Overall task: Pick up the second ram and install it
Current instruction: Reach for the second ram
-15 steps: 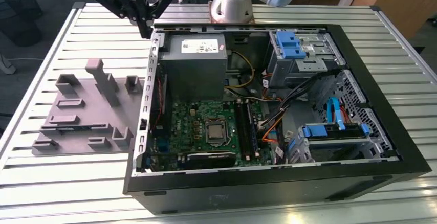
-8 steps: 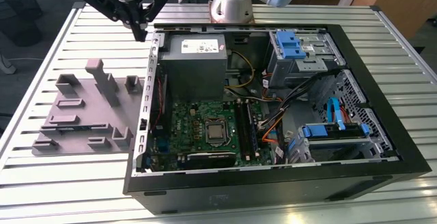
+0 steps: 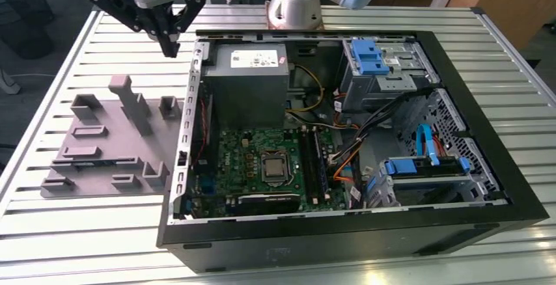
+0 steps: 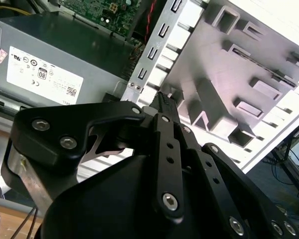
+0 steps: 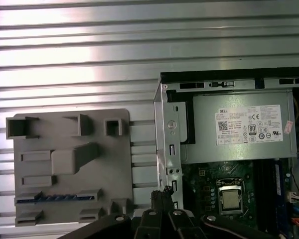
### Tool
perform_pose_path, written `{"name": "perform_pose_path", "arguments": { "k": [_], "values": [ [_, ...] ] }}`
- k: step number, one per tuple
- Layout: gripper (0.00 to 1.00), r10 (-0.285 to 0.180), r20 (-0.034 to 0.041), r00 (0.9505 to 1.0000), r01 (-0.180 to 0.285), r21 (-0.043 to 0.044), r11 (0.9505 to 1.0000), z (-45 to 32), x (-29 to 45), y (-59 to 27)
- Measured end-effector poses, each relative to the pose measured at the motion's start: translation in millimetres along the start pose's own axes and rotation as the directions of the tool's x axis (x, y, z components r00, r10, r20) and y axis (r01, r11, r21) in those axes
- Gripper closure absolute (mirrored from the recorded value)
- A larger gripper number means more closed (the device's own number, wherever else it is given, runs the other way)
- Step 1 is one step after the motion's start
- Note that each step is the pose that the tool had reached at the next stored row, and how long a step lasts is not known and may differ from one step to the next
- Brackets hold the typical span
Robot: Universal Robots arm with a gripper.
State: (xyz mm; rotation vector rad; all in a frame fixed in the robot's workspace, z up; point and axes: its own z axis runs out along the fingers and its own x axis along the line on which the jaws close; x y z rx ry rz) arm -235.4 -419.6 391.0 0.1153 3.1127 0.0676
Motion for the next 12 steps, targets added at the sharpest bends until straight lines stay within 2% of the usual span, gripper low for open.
{"name": "perform_pose_path", "arguments": {
  "k": [12],
  "values": [
    [0.89,0.000,0.0001,1.0000,0.000,-0.0001,1.0000,-0.7,16.7,-9.0]
  ]
}}
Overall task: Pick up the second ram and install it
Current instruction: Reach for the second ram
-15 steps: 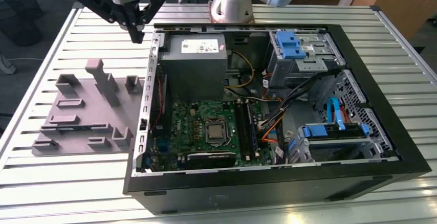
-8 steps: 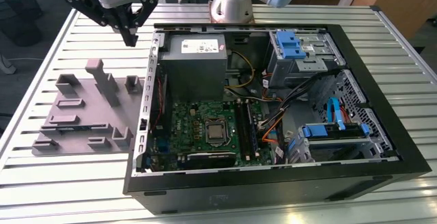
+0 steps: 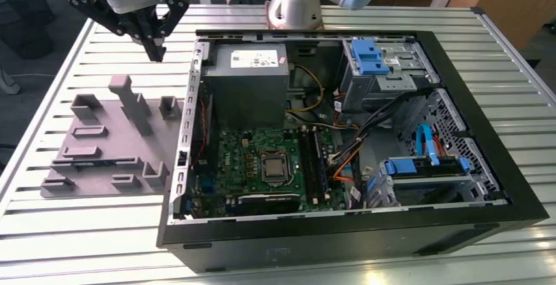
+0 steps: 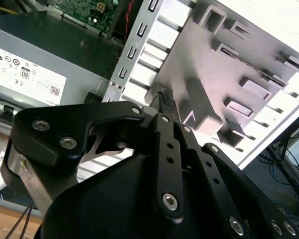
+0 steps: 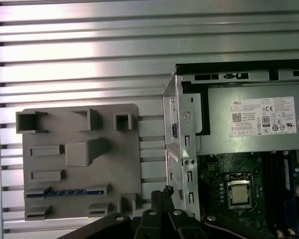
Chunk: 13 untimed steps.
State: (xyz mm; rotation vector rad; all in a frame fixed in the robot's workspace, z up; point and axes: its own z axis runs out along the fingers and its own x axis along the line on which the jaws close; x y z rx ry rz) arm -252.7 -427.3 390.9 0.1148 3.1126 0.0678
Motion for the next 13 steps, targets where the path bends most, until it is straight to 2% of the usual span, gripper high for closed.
{"name": "perform_pose_path", "arguments": {
  "k": [13],
  "values": [
    [0.89,0.000,0.0000,1.0000,0.000,0.0000,1.0000,-0.8,23.2,-4.4]
  ]
}}
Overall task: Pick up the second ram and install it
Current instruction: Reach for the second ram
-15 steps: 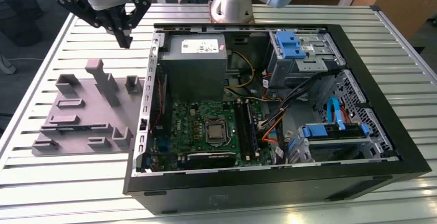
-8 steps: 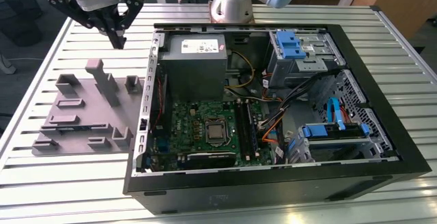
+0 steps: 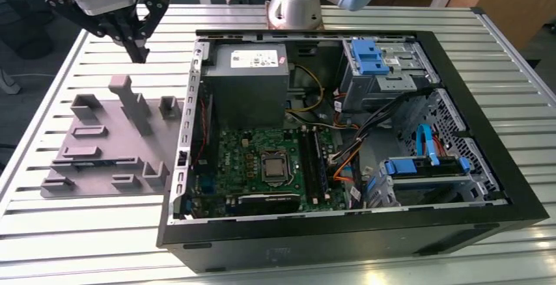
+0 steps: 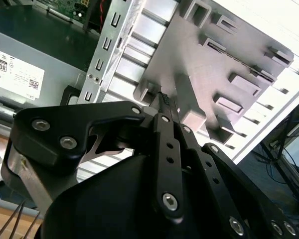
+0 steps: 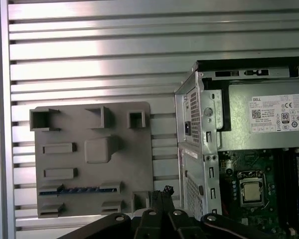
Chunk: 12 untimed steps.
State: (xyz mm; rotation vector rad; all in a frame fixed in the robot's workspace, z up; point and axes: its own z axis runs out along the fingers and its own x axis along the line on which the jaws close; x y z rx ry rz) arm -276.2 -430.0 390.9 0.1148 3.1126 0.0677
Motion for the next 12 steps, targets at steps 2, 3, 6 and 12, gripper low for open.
{"name": "perform_pose_path", "arguments": {
  "k": [2,3,6,12],
  "values": [
    [0.89,0.000,-0.0001,1.0000,0.000,0.0000,1.0000,-0.1,3.8,-0.7],
    [0.89,0.000,-0.0001,1.0000,0.000,0.0001,1.0000,-0.2,5.6,-1.0],
    [0.89,0.000,0.0000,1.0000,0.000,0.0000,1.0000,-0.3,11.1,-2.0],
    [0.89,0.000,0.0000,1.0000,0.000,0.0000,1.0000,-0.6,22.4,-4.1]
  ]
}}
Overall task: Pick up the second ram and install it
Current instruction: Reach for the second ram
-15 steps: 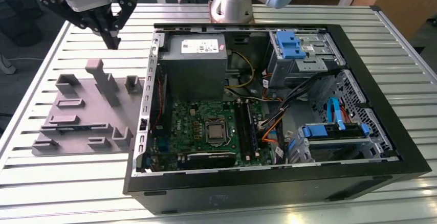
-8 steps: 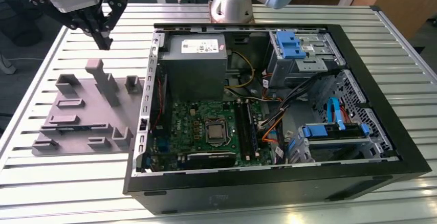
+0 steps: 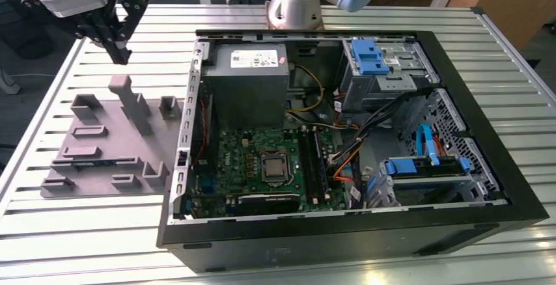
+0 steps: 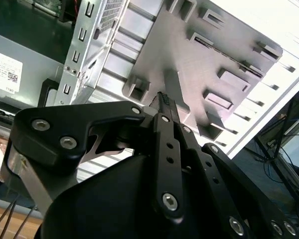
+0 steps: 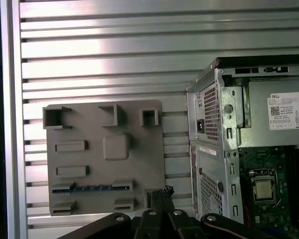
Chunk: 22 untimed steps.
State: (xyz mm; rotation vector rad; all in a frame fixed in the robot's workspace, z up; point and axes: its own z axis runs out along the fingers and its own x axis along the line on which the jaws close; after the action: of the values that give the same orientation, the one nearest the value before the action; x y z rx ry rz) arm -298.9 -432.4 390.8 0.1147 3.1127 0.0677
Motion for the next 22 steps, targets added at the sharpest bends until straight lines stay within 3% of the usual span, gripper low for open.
{"name": "perform_pose_path", "arguments": {
  "k": [22],
  "values": [
    [0.89,0.000,0.0001,1.0000,0.000,-0.0001,1.0000,-1.4,45.9,-10.4]
  ]
}}
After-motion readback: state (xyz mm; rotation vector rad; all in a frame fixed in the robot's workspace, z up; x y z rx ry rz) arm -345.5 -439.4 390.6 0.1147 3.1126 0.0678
